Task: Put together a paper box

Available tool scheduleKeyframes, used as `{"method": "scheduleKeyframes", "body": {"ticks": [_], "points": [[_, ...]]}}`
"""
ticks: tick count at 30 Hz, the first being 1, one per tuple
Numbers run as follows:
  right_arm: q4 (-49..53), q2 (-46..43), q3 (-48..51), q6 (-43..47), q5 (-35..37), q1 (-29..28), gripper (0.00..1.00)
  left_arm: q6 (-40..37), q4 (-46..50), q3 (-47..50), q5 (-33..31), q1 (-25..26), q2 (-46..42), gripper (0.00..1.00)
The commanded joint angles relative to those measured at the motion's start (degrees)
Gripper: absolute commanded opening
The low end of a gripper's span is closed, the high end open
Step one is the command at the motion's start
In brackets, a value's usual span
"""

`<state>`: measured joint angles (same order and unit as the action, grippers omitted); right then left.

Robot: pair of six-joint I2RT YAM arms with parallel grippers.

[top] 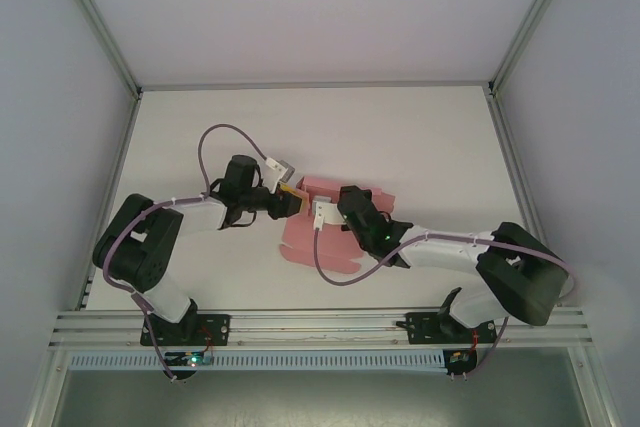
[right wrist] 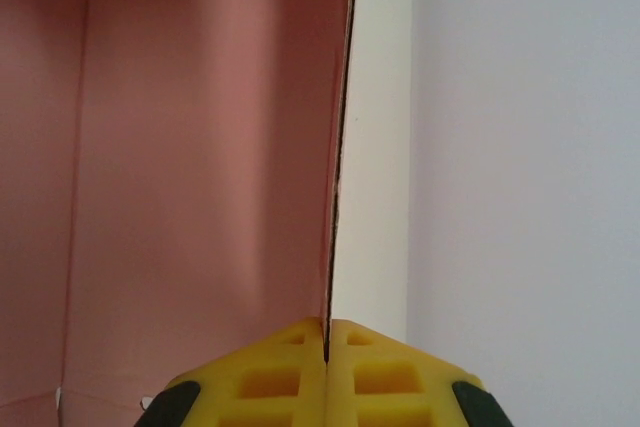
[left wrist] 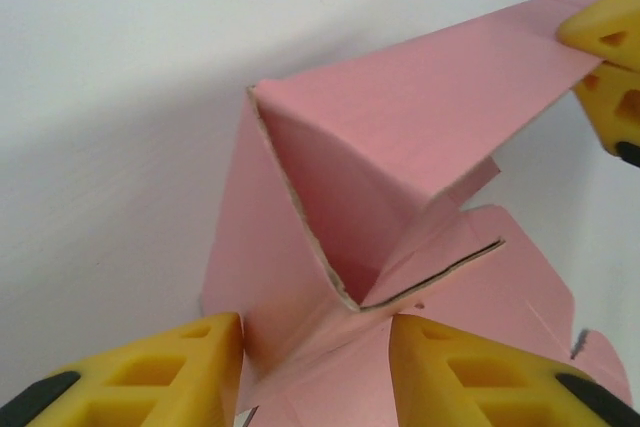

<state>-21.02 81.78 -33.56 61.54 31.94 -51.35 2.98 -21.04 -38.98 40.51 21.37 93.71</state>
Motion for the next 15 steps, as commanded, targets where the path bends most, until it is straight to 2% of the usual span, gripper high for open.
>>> {"method": "scheduleKeyframes", "body": {"ticks": [1,5,12,15], "points": [[2.9,1.9,0.1,0.4,0.8,-1.5,0.0,-0.5,-4.5,1.6,-6.2,1.5,-0.5,0.43],[5.5,2.2,-0.6,-1.3,-0.3,-1.9,0.0,0.6,-8.7,2.3,-12.6,2.6,-0.2,0.4],[7.8,3.2,-1.0,-2.4,-0.9,-2.6,0.0,2.9,-12.1,0.6,-16.6,4.2,2.9,0.38],[8.4,4.2,-1.2,-3.4,-0.9,-3.0,0.0,3.6,-16.0,1.8,-20.9,5.4,3.2,0.36]]}}
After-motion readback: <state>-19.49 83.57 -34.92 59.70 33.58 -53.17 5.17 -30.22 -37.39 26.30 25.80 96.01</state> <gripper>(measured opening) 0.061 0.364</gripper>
